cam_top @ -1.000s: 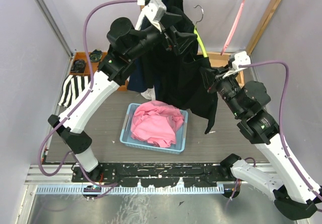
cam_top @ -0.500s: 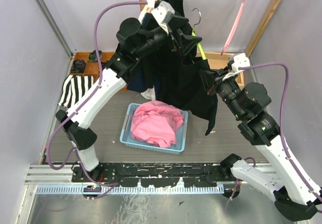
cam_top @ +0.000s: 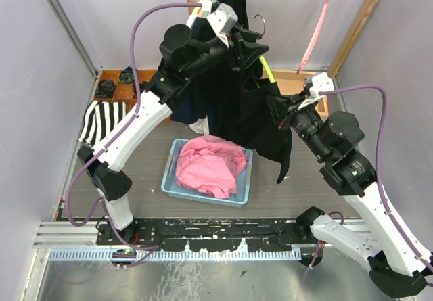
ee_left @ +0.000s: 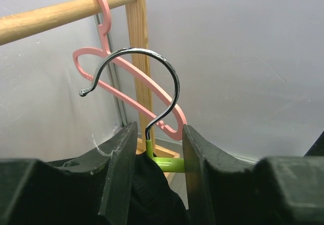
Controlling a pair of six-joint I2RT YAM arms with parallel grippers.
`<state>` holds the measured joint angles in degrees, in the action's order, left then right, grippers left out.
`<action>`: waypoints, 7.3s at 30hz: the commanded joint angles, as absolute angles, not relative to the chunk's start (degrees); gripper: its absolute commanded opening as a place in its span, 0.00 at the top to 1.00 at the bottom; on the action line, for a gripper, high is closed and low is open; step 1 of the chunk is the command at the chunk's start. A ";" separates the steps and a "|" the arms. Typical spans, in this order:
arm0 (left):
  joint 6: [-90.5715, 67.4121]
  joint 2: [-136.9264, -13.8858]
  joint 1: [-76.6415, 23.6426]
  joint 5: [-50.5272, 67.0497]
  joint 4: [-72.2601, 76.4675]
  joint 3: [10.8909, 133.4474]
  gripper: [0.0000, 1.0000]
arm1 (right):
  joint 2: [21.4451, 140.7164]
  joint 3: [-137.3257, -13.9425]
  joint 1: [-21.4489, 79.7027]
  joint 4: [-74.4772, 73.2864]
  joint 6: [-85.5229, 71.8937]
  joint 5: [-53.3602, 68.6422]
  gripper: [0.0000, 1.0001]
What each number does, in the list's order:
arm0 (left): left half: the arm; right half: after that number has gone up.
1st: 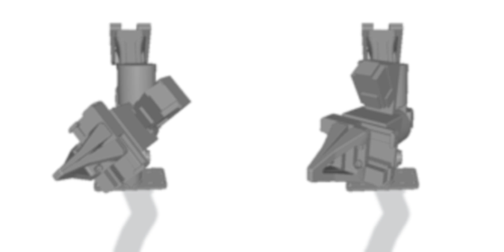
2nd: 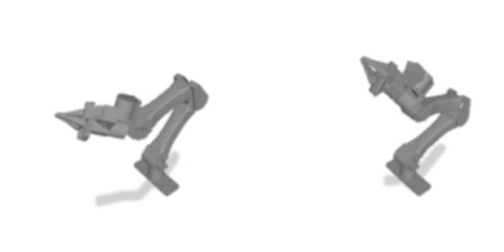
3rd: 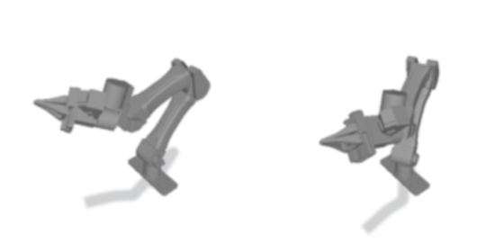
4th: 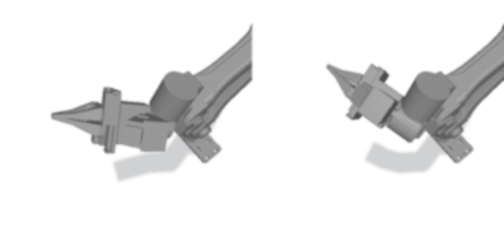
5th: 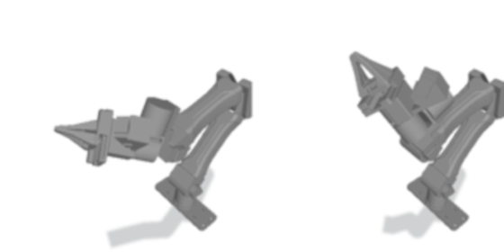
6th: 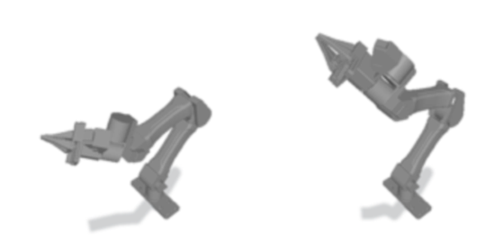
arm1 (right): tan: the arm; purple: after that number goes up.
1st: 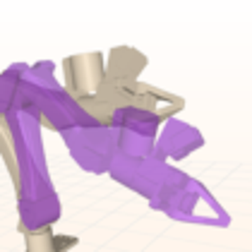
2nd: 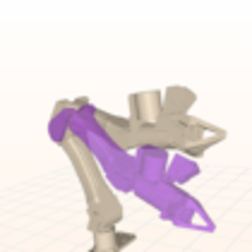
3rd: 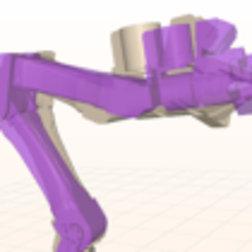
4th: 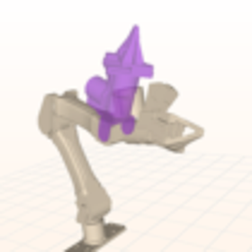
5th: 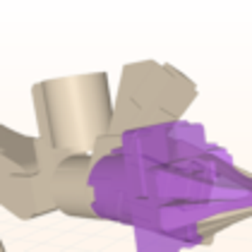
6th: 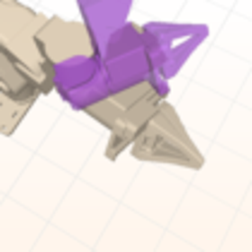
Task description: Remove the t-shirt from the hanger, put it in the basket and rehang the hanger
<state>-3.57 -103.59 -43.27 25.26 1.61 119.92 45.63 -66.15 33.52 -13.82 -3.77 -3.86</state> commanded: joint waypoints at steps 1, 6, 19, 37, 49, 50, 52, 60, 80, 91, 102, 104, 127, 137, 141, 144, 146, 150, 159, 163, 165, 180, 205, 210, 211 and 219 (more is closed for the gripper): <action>-3.68 -103.77 -43.01 26.13 1.42 120.60 0.57 | 44.10 -67.83 33.40 -7.42 -3.31 -2.55 0.99; -4.03 -103.56 -43.00 25.71 0.97 120.54 0.79 | 44.43 -68.01 33.38 -7.55 -3.49 -2.20 0.99; -7.96 -101.20 -43.07 15.72 0.17 120.24 1.00 | 44.37 -69.74 33.35 -12.15 -3.23 -2.69 0.38; -8.31 -106.17 -41.20 7.93 -7.16 133.63 1.00 | 37.09 -66.48 33.40 -19.83 -3.10 -5.89 0.29; -8.40 -108.11 -40.48 6.59 -8.10 137.57 1.00 | 33.58 -61.65 33.39 -22.04 -5.97 -5.28 0.43; -8.50 -108.05 -40.33 6.59 -8.03 137.53 1.00 | 33.30 -61.35 33.40 -22.32 -6.16 -5.60 0.43; -8.61 -107.94 -40.21 6.64 -7.92 137.70 1.00 | 32.93 -60.82 33.40 -23.08 -6.51 -6.45 0.46; -8.55 -107.31 -39.91 6.70 -8.08 137.71 1.00 | 30.99 -58.82 33.40 -24.35 -7.76 -9.60 0.80; -10.64 -107.38 -38.38 6.28 -7.21 138.84 1.00 | 35.93 -56.03 33.36 -34.12 -18.90 -23.91 0.99; -11.27 -108.03 -38.19 6.42 -7.38 140.11 1.00 | 37.30 -51.13 33.40 -35.02 -23.67 -21.56 0.99; -11.90 -107.70 -38.14 6.98 -6.97 138.43 1.00 | 27.47 -50.59 33.40 -27.18 -16.96 -15.17 0.65; -12.38 -107.58 -38.15 7.47 -6.70 137.90 1.00 | 25.10 -50.66 33.35 -24.96 -15.17 -13.57 0.54; -14.04 -105.84 -38.14 9.49 -6.24 132.97 1.00 | 28.12 -56.15 33.40 -15.00 -7.51 -7.39 0.48; -14.59 -105.90 -38.14 9.67 -6.22 133.83 1.00 | 26.81 -54.62 33.40 -16.88 -8.72 -11.06 0.99; -14.72 -106.52 -38.10 9.27 -7.04 135.80 1.00 | 24.83 -51.79 33.40 -18.81 -11.79 -13.68 0.99; -14.73 -106.82 -38.13 8.98 -7.16 136.77 1.00 | 22.66 -48.73 33.40 -19.68 -14.35 -14.34 0.99; -14.70 -107.00 -38.14 8.78 -7.31 137.37 1.00 | 21.47 -47.38 33.40 -20.70 -15.92 -15.05 0.99; -14.62 -107.90 -38.15 8.19 -8.15 139.54 1.00 | 20.55 -45.95 33.40 -24.00 -19.32 -18.17 0.99; -15.08 -108.89 -38.14 8.51 -8.77 142.09 1.00 | 18.22 -43.74 33.39 -26.14 -22.46 -19.19 0.99; -16.04 -108.34 -38.14 9.86 -7.89 140.23 1.00 | 19.18 -45.68 33.35 -25.77 -20.70 -19.20 0.99; -16.52 -107.94 -38.31 11.04 -7.34 138.67 1.00 | 20.12 -46.98 33.40 -25.22 -19.20 -18.98 0.92; -11.98 -101.68 -44.26 11.43 -7.65 120.69 1.00 | 28.84 -64.57 33.40 -22.91 -6.95 -26.11 0.47; -4.50 -105.00 -51.41 5.26 -18.18 123.95 1.00 | 54.66 -84.34 33.44 -31.88 -7.52 -11.78 0.38; -4.16 -105.73 -51.35 4.97 -19.13 125.41 1.00 | 54.70 -83.07 33.40 -32.21 -7.96 -10.82 0.39; -4.09 -105.80 -51.39 4.87 -19.16 125.59 1.00 | 54.56 -82.66 33.40 -32.18 -7.99 -10.72 0.39; -4.26 -105.92 -51.45 4.76 -19.18 126.24 1.00 | 53.74 -80.48 33.39 -32.17 -8.10 -11.23 0.48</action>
